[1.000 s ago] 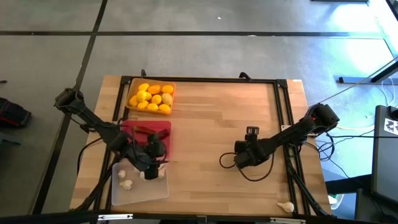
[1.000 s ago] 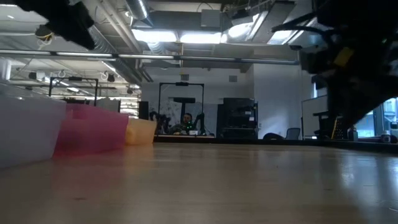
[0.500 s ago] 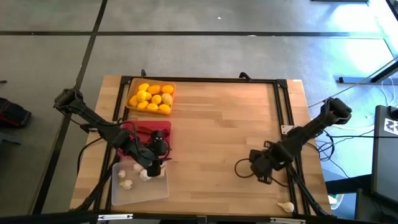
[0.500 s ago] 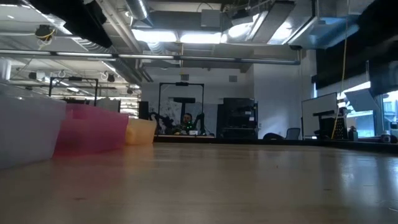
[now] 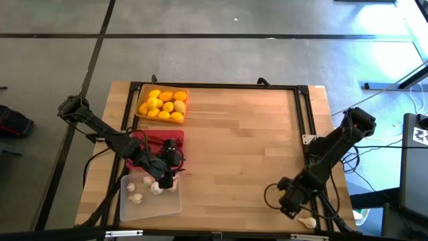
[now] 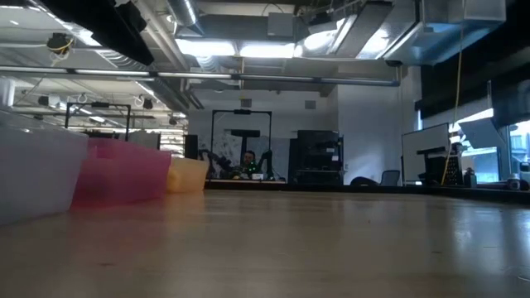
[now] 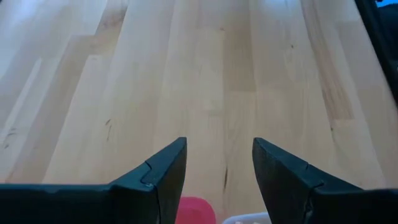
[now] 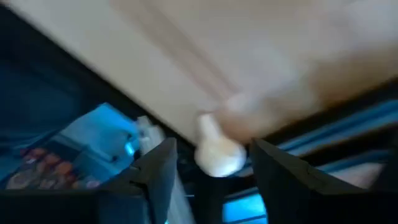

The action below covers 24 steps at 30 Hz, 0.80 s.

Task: Sort produce into baskets
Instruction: Put the garlic into the transparent bin

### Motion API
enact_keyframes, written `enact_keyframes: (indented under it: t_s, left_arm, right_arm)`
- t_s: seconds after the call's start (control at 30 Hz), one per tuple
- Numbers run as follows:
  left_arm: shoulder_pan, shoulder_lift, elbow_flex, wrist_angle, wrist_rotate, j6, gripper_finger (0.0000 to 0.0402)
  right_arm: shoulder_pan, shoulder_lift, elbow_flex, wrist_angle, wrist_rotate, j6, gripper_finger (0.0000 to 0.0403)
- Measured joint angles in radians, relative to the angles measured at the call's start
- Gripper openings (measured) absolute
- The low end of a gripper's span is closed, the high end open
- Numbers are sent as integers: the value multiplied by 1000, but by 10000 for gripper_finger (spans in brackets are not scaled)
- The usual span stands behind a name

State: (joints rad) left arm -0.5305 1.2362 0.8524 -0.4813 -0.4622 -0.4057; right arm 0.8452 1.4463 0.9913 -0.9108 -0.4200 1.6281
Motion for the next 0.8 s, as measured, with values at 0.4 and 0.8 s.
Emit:
enact_keyframes:
  t_s: [0.4, 0.8]
  left_arm:
    - [8, 0, 0, 1, -14, -7, 180]
    - [8, 0, 0, 4, -14, -14, 180]
  right_arm:
    - [113, 167, 1, 253, -75, 44, 261]
    - [165, 321, 0, 256, -100, -12, 211]
